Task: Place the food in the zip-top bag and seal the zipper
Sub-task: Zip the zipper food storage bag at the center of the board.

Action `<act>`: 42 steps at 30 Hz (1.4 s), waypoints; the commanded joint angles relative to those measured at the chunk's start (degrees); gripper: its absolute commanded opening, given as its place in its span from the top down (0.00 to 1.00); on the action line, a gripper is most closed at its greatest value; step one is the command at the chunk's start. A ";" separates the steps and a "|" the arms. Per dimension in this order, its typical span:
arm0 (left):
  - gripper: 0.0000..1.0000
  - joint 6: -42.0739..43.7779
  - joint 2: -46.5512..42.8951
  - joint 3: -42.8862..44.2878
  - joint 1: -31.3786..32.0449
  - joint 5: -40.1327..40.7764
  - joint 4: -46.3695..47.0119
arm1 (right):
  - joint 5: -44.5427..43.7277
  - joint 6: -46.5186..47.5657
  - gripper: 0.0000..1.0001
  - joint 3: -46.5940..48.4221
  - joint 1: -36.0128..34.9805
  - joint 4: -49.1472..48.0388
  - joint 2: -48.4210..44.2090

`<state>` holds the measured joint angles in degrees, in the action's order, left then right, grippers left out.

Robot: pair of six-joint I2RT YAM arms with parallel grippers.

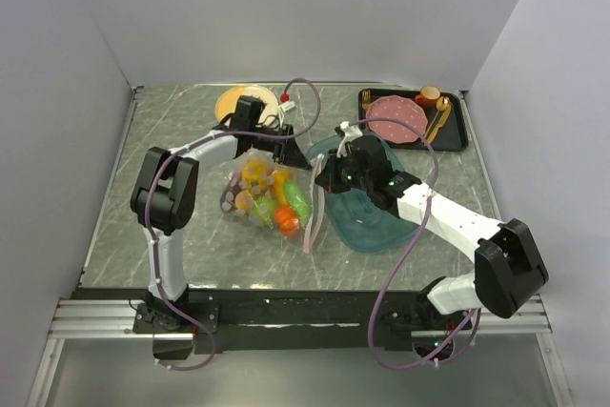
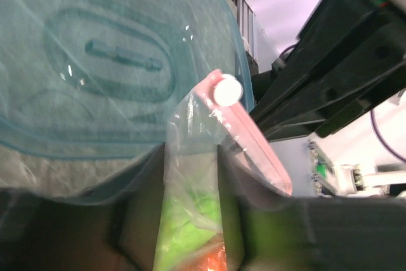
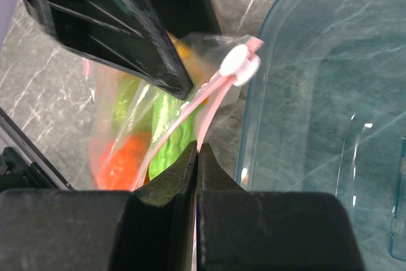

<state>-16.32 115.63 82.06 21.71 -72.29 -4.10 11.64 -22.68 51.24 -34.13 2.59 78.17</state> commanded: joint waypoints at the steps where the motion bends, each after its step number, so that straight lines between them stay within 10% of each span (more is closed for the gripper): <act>1: 0.75 -2.03 -4.27 -4.36 0.43 -0.22 3.20 | -1.88 -0.70 0.99 0.00 0.55 -2.41 -2.76; 6: 0.99 -6.88 -6.47 -6.65 0.43 2.41 9.46 | -2.58 -2.02 0.95 -0.53 0.64 -2.41 -2.67; 10: 0.99 -8.72 -8.67 -7.35 0.35 7.06 9.63 | -4.42 -2.55 0.78 -0.36 0.56 -0.49 -3.29; 13: 0.99 -9.08 -10.77 -7.88 0.35 9.70 8.59 | -6.44 -3.68 0.47 -0.79 0.99 1.18 -4.95; 18: 0.99 -8.56 -13.50 -8.50 0.52 13.05 6.74 | -9.09 -5.53 0.36 -2.46 2.83 1.81 -11.09; 42: 0.99 -8.20 -15.26 -9.73 1.58 14.72 6.12 | -0.74 -4.13 0.46 8.96 5.65 -2.06 -0.04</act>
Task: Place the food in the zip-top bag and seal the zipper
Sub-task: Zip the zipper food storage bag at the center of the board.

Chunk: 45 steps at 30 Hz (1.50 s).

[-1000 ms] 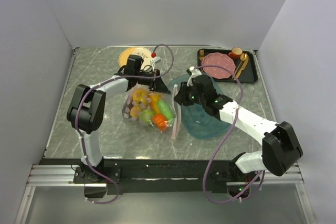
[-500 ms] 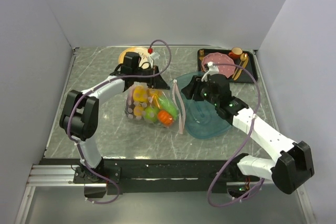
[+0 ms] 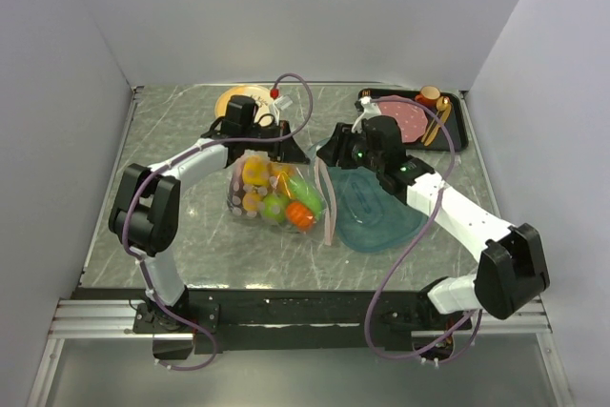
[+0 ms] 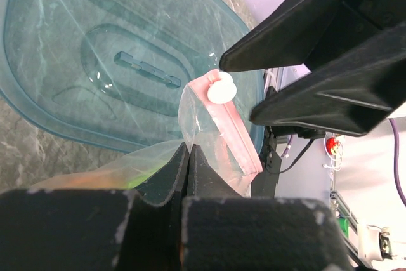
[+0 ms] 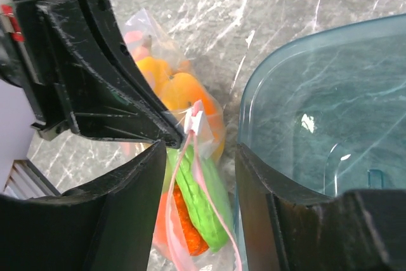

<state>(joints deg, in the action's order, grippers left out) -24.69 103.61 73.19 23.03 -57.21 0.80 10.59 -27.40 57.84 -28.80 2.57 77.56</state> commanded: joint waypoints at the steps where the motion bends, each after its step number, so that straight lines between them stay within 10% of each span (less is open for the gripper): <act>1: 0.99 0.17 -3.33 -1.12 0.26 -0.36 1.40 | -0.21 0.50 0.46 2.45 0.41 -2.04 0.75; 20: 0.99 -1.24 -3.95 -2.00 0.26 -1.06 3.25 | 1.36 -0.64 0.60 3.06 0.32 -4.77 4.00; 34: 0.99 -1.77 -4.03 -2.17 0.27 -0.36 3.77 | 1.19 -0.64 0.98 3.07 0.50 -5.29 4.27; 45: 0.80 -2.91 -2.19 1.43 -0.53 -0.79 4.82 | 3.82 1.03 1.00 -0.01 0.50 -6.17 1.72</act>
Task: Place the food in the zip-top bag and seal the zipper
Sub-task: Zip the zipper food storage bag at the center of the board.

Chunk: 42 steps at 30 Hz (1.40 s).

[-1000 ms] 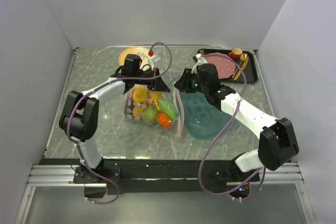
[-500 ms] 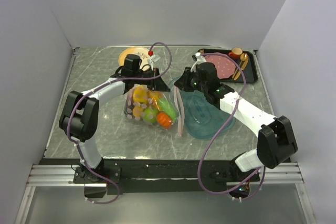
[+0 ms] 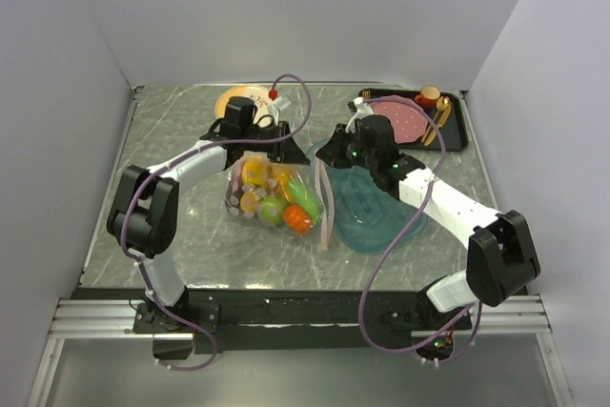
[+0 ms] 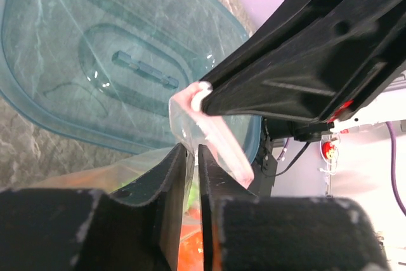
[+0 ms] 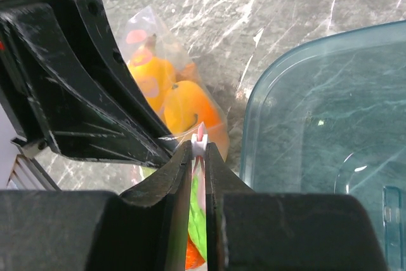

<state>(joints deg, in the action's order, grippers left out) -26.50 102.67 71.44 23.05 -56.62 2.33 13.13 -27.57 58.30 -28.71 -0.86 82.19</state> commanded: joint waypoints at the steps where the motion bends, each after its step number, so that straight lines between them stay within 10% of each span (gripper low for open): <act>1: 0.79 -1.79 -1.07 3.35 -0.72 -2.17 3.82 | 1.38 1.29 1.00 -0.65 0.41 -2.83 -3.18; 20: 0.73 -6.45 6.22 4.77 -0.99 -12.19 15.40 | 2.52 2.09 1.00 -0.73 0.41 -2.74 -5.20; 33: 0.99 -7.08 6.31 4.14 -0.99 -12.11 15.96 | 1.90 2.26 1.00 -0.56 0.41 -2.21 -5.46; 42: 0.99 -10.06 5.87 4.23 -0.90 -7.55 17.19 | 2.61 2.35 1.00 -1.53 0.41 -1.86 -5.55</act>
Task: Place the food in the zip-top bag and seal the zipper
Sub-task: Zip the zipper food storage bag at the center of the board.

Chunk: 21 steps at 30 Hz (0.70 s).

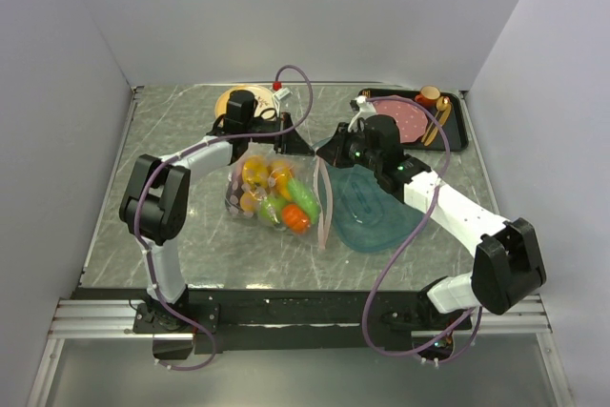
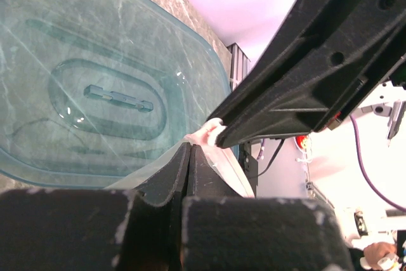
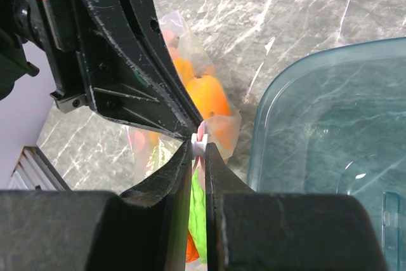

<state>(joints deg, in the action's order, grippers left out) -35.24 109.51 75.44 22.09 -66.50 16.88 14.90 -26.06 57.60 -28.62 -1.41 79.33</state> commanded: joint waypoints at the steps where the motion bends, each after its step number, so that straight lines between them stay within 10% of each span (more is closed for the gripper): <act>1: 0.99 -1.58 -0.97 0.23 -0.03 2.77 2.63 | 0.92 1.10 1.00 -0.91 0.41 -0.62 -2.69; 21: 0.99 -3.60 -4.04 0.67 -0.46 9.28 2.71 | 2.07 2.33 1.00 -5.04 -0.21 0.80 -2.78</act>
<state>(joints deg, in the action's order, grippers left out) -38.22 109.36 75.20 22.55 -61.12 15.51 14.52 -25.30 53.54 -28.34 -3.29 77.91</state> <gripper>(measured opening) 0.014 0.154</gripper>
